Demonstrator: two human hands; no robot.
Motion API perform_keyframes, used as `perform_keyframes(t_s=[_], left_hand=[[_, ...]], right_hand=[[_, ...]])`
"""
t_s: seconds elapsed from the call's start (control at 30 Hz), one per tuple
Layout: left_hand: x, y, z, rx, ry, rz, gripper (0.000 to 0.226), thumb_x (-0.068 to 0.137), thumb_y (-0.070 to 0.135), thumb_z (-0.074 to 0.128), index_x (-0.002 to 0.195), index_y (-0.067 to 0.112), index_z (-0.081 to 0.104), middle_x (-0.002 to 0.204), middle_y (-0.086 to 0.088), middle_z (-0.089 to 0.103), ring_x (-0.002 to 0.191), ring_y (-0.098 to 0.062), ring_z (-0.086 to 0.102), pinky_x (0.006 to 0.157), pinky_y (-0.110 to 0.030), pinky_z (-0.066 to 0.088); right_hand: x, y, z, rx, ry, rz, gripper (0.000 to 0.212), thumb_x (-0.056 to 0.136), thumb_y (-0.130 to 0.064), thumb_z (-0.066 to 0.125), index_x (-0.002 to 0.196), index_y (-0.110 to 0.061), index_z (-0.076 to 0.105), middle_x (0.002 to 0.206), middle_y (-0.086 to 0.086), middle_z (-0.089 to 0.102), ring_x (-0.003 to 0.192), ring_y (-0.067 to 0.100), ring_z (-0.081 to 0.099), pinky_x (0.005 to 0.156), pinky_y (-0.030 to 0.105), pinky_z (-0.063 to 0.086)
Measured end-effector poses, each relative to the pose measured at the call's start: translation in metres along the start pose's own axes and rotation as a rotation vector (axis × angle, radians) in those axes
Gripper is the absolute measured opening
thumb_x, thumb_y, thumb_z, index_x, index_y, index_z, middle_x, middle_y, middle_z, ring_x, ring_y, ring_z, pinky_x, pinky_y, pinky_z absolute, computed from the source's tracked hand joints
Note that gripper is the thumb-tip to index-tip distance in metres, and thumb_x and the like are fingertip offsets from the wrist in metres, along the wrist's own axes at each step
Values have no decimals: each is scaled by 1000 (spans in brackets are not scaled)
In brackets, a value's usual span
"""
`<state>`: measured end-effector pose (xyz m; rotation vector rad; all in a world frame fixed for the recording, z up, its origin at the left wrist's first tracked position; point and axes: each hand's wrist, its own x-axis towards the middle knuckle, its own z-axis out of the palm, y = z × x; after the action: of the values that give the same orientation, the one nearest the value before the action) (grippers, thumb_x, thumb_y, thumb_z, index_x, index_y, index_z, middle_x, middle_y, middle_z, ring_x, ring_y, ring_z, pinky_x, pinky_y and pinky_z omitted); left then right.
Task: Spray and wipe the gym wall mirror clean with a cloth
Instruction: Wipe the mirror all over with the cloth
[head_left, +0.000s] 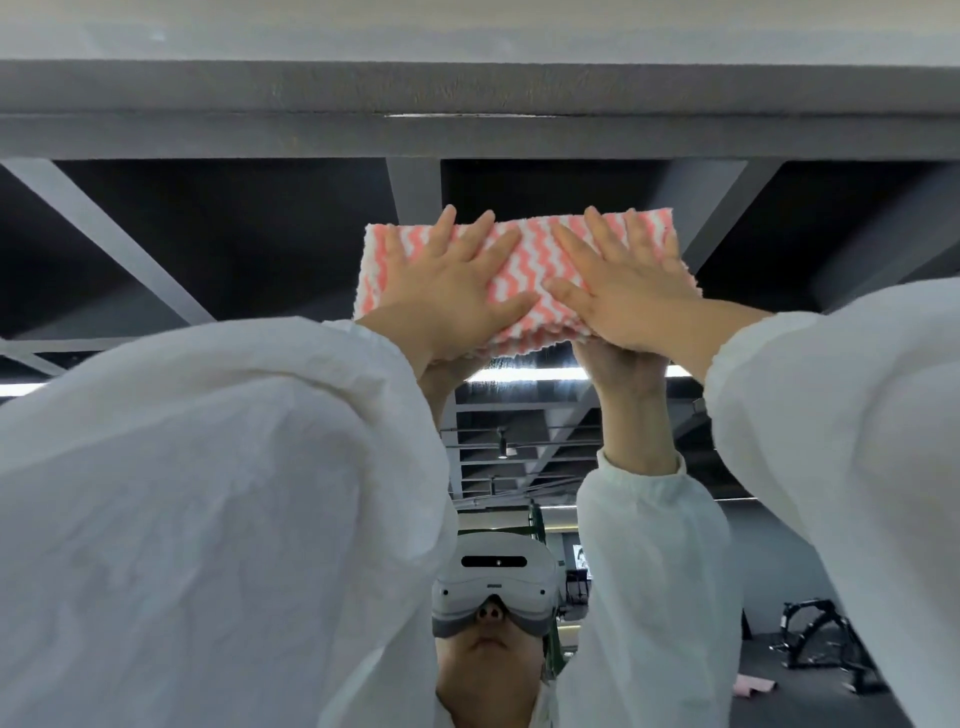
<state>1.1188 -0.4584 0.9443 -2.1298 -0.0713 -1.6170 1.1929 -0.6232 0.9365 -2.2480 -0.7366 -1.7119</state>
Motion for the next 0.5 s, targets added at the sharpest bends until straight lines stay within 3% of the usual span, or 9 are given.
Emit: perform_keyframes(t_s=[0.37,0.5], left_hand=[[-39,-7,7,82,9,94,62,97,55,12,150,29,-9,158,7,-11,145,-19,-12,113,-53,-6],[-58,-23,10,86,3,112,79,79,61,-5,150,27,-7,159,6,-8,146,-19,-10,116,-52,-1]], right_hand=[[-30,-32,14,-41,40,-24,66,97,-54,9,150,-24,-16,157,-1,-22,145,25,-19,117,48,-9],[-44,-60,16,-54,23,-55,63,99,-50,7,149,-22,-19,157,0,-24,144,25,-20,117,49,-8]])
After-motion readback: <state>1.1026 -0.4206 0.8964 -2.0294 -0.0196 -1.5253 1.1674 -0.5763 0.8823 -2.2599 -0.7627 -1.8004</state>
